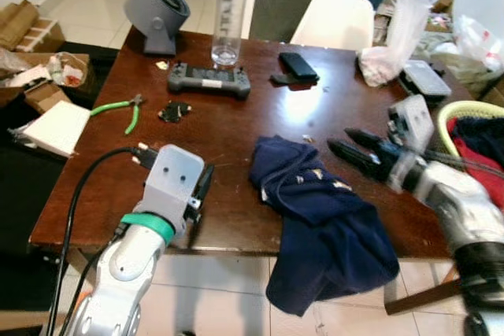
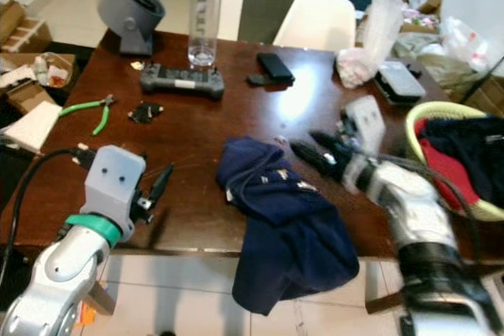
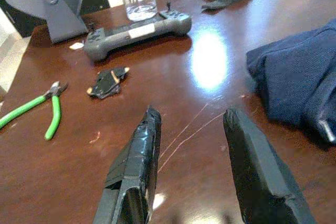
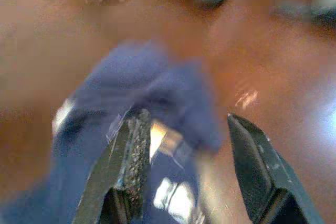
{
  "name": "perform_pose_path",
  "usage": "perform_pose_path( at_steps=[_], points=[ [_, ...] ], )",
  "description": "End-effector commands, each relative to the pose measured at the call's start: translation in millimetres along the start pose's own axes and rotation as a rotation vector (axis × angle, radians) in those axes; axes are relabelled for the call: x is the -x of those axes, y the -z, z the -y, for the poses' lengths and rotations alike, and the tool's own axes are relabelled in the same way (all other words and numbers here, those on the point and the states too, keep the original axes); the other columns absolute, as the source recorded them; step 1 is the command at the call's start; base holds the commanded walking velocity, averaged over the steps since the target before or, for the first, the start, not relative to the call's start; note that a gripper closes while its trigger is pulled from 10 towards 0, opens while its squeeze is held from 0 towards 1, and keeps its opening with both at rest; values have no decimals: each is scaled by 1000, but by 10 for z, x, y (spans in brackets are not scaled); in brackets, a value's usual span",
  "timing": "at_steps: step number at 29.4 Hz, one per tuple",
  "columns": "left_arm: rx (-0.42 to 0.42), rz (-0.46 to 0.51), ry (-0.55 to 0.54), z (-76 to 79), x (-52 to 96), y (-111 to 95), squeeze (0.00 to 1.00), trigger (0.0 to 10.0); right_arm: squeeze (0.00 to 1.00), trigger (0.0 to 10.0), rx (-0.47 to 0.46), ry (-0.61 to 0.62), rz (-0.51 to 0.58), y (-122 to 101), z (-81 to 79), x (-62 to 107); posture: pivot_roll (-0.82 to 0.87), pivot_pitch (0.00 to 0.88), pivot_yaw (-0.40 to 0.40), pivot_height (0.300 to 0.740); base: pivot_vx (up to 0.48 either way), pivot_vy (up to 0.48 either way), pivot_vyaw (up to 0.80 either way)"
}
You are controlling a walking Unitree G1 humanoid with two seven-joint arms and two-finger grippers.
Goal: Hang hanger
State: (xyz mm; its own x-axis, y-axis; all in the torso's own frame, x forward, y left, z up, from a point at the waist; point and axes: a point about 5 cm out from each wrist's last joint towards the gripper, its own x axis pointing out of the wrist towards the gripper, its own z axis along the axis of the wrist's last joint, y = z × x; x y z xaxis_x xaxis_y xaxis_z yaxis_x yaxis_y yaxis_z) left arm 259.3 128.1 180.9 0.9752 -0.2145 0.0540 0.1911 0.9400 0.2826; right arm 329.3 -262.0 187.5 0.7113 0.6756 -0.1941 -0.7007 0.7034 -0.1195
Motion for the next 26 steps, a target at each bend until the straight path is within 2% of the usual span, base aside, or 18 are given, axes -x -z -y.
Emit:
perform_pose_path(
  at_steps=[1, 2, 3, 4, 5, 10, 12, 15, 17, 18, 19, 21, 23, 24, 25, 26],
  points=[
    [0, -8, 12, 24, 21, 10, 0, 10000, 0, 10000, 99, -132, -169, 143, -56, 220, 71, 107, -37, 740, 0, 0, 0],
    [0, -8, 12, 24, 21, 10, 0, 10000, 0, 10000, 99, -132, -169, 143, -56, 220, 71, 107, -37, 740, 0, 0, 0],
    [0, -6, 16, 34, 14, 4, 0, 10000, 0, 10000, 125, -188, -230, 211, -99, 292, 71, 107, -35, 740, 0, 0, 0],
    [0, -6, 16, 34, 14, 4, 0, 10000, 0, 10000, 125, -188, -230, 211, -99, 292, 71, 107, -35, 740, 0, 0, 0],
    [-1, -3, 20, 42, 7, -1, 0, 10000, 0, 10000, 142, -247, -276, 267, -158, 339, 72, 107, -32, 740, 0, 0, 0],
    [-2, -2, 24, 41, -1, -8, 0, 10000, 0, 10000, 170, -322, -318, 336, -265, 350, 70, 106, -31, 740, 0, 0, 0],
    [-3, -1, 22, 29, -7, -13, 0, 10000, 0, 10000, 234, -327, -320, 385, -364, 241, 72, 105, -30, 740, 0, 0, 0],
    [-3, 0, 22, 26, -12, -18, 0, 10000, 0, 10000, 255, -315, -313, 398, -399, 170, 75, 105, -28, 740, 0, 0, 0],
    [-2, 5, 21, 23, -25, -35, 0, 10000, 0, 10000, 269, -298, -279, 436, -510, -45, 86, 102, -24, 740, 0, 0, 0],
    [-2, 5, 21, 23, -25, -35, 0, 10000, 0, 10000, 269, -298, -279, 436, -510, -45, 86, 102, -24, 740, 0, 0, 0],
    [-3, 6, 20, 22, -28, -39, 0, 10000, 0, 10000, 278, -290, -272, 457, -550, -122, 86, 102, -24, 740, 0, 0, 0],
    [-3, 6, 20, 22, -28, -39, 0, 10000, 0, 10000, 278, -290, -272, 457, -550, -122, 86, 102, -24, 740, 0, 0, 0],
    [-6, 8, 18, 9, -32, -43, 0, 10000, 0, 10000, 298, -266, -268, 512, -604, -240, 91, 102, -24, 740, 0, 0, 0],
    [-6, 8, 18, 9, -32, -43, 0, 10000, 0, 10000, 298, -266, -268, 512, -604, -240, 91, 102, -24, 740, 0, 0, 0],
    [-8, 9, 14, 0, -32, -45, 0, 10000, 0, 3647, 312, -236, -269, 532, -601, -289, 95, 102, -24, 740, 0, 0, 0],
    [-8, 9, 14, 0, -32, -45, 0, 10000, 0, 3647, 312, -236, -269, 532, -601, -289, 95, 102, -24, 740, 0, 0, 0]
  ],
)
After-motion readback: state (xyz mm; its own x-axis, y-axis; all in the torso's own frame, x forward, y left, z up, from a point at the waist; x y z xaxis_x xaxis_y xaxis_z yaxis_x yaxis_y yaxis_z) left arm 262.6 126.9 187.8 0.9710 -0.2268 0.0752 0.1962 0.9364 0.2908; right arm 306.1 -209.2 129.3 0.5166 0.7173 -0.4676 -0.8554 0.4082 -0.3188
